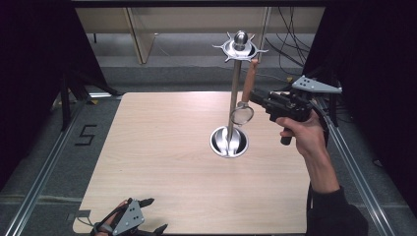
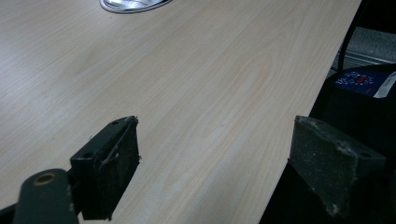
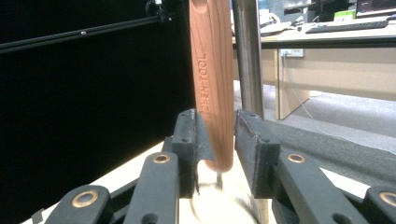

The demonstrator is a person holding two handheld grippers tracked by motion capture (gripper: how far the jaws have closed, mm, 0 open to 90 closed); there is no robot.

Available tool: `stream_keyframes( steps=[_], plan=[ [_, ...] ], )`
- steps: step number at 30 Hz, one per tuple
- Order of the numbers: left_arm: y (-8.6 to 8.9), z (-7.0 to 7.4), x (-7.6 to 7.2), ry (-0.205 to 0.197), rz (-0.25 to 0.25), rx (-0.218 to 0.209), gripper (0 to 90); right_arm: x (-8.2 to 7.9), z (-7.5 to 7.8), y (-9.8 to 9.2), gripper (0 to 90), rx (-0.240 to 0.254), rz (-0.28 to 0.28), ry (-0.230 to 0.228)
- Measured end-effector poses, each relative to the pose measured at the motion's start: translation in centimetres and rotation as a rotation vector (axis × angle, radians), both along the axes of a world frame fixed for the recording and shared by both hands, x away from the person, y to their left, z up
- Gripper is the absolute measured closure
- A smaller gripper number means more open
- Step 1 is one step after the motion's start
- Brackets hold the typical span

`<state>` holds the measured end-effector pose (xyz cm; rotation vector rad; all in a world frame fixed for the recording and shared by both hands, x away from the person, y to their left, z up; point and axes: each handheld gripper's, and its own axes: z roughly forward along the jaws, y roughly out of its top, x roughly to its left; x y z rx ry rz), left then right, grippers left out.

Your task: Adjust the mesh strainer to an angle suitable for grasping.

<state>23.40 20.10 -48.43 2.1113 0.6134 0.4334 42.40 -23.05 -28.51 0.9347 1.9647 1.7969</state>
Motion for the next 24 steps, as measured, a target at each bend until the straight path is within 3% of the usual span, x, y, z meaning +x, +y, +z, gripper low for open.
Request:
stream_keyframes(
  steps=[8, 9, 12, 17, 23, 24],
  plan=[
    [0.01, 0.02, -0.03, 0.003, -0.005, -0.001, 15.2, -0.01, -0.06, 0.03, 69.9, 0.002, -0.01, 0.006],
    [0.0, 0.02, -0.03, 0.004, -0.005, -0.003, 15.2, 0.01, -0.05, 0.01, 69.7, -0.002, -0.012, -0.01],
    [-0.01, 0.01, -0.03, 0.005, -0.005, -0.001, 15.2, -0.3, 0.03, -0.07, 69.5, 0.008, -0.012, 0.014],
    [-0.06, -0.01, -0.04, 0.0, -0.003, -0.003, 15.2, -0.44, 0.12, -0.14, 69.4, -0.006, -0.017, -0.013],
    [-0.03, 0.0, -0.05, 0.001, -0.005, 0.0, 15.2, -0.84, 0.17, 0.1, 68.8, -0.003, -0.009, -0.001],
    [-0.02, 0.01, -0.04, 0.001, -0.005, 0.001, 15.2, -0.86, 0.16, 0.12, 68.5, -0.005, -0.009, -0.016]
  ],
)
